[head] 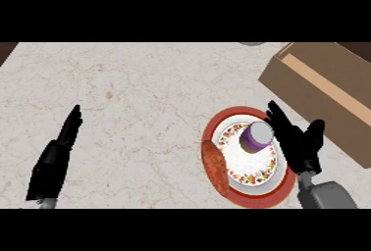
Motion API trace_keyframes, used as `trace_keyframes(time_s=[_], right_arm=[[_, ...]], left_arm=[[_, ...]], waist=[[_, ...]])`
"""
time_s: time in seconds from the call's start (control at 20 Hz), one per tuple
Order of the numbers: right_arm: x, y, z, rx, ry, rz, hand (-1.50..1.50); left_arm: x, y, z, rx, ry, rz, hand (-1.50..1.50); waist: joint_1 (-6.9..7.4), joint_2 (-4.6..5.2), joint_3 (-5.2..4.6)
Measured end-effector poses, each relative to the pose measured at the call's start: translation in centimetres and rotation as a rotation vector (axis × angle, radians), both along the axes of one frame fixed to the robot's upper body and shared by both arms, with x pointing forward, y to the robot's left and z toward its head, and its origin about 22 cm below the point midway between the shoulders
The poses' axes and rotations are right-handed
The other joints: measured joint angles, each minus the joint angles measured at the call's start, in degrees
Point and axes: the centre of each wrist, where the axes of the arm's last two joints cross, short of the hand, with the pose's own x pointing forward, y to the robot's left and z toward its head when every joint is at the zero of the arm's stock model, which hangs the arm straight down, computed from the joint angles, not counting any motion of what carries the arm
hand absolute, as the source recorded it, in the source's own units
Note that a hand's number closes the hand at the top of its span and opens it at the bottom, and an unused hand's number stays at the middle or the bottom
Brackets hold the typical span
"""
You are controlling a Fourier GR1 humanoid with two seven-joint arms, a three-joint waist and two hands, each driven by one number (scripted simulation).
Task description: Pick the can from the plate and place it in the cardboard box
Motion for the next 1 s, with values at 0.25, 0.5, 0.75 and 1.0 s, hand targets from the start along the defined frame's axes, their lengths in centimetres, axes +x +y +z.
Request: trace_keyframes(time_s=[0.25, 0.5, 0.75, 1.0], right_arm=[[3.7, -1.7, 9.0, -0.046, -0.328, 0.160, -1.50], [5.5, -5.6, 17.3, -0.278, -0.618, 0.341, -1.50], [6.2, -9.1, 19.2, -0.416, -0.790, 0.501, -1.50], [6.6, -10.3, 20.8, -0.588, -0.901, 0.668, -1.50]], left_arm=[[1.1, 0.1, 1.9, 0.017, -0.077, -0.113, 0.00], [2.6, -0.9, 3.7, 0.019, -0.141, -0.265, 0.00], [3.8, -1.1, 4.0, 0.017, -0.161, -0.350, 0.00], [5.1, -0.9, 3.9, 0.015, -0.166, -0.385, 0.00]], waist=[[-1.44, -0.46, 1.64], [-2.22, -0.04, 2.09], [-1.45, 0.55, 2.37], [-1.21, 0.48, 2.41]])
